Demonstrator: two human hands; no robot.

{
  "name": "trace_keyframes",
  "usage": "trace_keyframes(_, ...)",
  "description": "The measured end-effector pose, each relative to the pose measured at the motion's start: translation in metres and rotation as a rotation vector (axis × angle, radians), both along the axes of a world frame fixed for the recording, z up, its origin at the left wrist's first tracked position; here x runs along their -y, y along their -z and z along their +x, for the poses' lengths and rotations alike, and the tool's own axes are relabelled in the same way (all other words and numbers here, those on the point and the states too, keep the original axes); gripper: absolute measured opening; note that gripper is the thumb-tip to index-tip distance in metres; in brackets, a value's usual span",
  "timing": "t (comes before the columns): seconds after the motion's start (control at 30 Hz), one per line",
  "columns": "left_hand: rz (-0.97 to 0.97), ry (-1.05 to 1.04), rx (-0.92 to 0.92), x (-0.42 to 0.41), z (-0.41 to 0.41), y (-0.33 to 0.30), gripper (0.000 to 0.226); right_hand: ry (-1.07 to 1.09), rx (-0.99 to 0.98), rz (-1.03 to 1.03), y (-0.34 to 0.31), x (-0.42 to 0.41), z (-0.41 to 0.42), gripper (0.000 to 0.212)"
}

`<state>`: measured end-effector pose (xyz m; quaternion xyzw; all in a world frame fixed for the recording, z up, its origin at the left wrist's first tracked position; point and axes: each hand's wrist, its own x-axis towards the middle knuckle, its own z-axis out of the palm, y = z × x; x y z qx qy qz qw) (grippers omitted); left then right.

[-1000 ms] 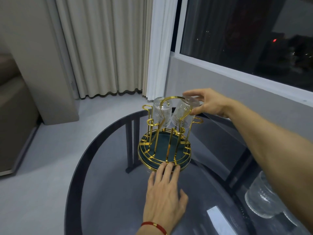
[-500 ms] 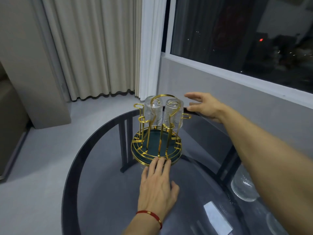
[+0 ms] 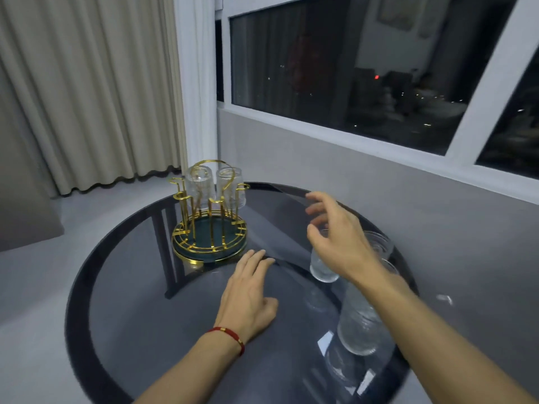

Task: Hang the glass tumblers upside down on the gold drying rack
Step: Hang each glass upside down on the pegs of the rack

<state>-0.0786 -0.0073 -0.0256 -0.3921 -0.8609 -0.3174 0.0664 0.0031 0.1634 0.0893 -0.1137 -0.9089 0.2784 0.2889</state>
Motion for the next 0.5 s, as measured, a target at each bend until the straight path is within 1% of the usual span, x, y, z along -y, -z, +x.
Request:
trace_keyframes(0.07, 0.033, 0.093, 0.027, -0.003, 0.021, -0.007, 0.077, 0.109, -0.121, -0.056, 0.015, 0.0, 0.04, 0.052)
trace_keyframes(0.13, 0.066, 0.165, 0.084, -0.005, 0.042, -0.01, 0.079, 0.239, -0.221, -0.126, 0.031, -0.006, 0.072, 0.047)
trace_keyframes(0.2, 0.102, 0.229, 0.16, -0.009, 0.063, -0.009, 0.077, 0.373, -0.26, -0.224, 0.042, -0.016, 0.098, 0.041)
trace_keyframes(0.3, 0.096, 0.29, 0.291, -0.021, 0.096, -0.006, 0.076, 0.544, -0.288, -0.395, 0.05, -0.036, 0.121, 0.025)
trace_keyframes(0.37, 0.136, 0.283, 0.359, -0.035, 0.113, -0.006, 0.081, 0.604, -0.21, -0.508, 0.057, -0.045, 0.128, 0.015)
trace_keyframes(0.43, 0.204, 0.249, 0.409, -0.052, 0.122, -0.012, 0.087, 0.528, -0.044, -0.618, 0.068, -0.047, 0.128, 0.009)
trace_keyframes(0.5, 0.215, 0.234, 0.458, -0.067, 0.124, -0.018, 0.099, 0.449, 0.12, -0.645, 0.077, -0.043, 0.127, 0.018)
